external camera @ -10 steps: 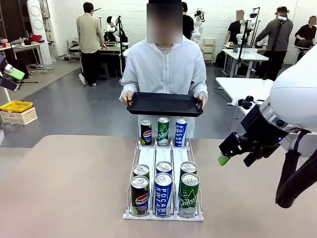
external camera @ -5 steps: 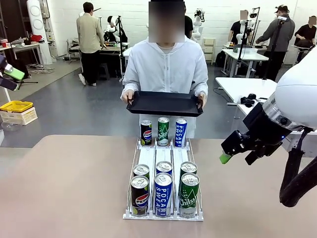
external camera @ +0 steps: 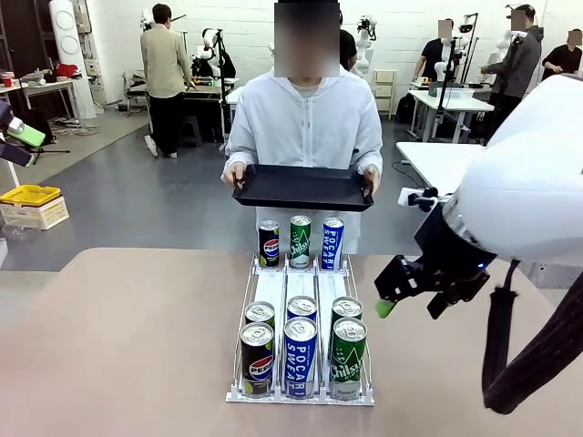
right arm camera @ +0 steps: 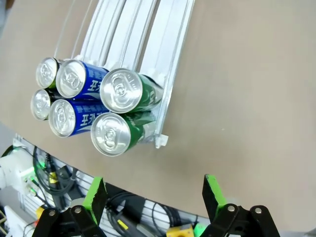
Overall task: Retrieve and hand over the desired beverage to the person.
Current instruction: Pick up a can of the same type that the person held from the Automatic Can Dispenser.
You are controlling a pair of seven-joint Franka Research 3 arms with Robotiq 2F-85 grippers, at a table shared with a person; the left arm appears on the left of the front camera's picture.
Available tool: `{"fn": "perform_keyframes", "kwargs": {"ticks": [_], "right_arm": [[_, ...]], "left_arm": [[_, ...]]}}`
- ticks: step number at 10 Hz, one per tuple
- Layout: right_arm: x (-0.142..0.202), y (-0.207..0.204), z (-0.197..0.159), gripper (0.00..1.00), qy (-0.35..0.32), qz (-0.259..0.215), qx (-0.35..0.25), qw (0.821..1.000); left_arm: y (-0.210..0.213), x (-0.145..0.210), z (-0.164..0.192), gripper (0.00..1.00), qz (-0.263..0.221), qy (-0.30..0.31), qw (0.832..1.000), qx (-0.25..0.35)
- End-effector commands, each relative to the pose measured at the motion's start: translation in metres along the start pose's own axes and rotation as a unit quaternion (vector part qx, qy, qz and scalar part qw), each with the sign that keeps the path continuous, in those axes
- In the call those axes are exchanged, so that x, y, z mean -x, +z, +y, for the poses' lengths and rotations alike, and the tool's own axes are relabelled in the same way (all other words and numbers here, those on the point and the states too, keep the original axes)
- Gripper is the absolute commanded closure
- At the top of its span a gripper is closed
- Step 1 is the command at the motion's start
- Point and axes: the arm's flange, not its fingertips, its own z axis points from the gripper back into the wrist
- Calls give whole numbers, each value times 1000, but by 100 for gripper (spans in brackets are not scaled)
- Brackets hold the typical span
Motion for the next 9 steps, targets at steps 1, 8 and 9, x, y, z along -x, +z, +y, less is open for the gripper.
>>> {"fn": "perform_keyframes", "kwargs": {"ticks": [1,8,9], "right_arm": [[-6,-7,14,0,-24,-1,25,999],[-9,-60,57,0,-23,25,92,995],[-10,-64,61,0,-23,28,98,995]], "left_arm": [[1,0,2,0,-7,-10,1000,8],[1,0,2,0,-7,-10,1000,8],[1,0,2,0,-7,-10,1000,8]]}}
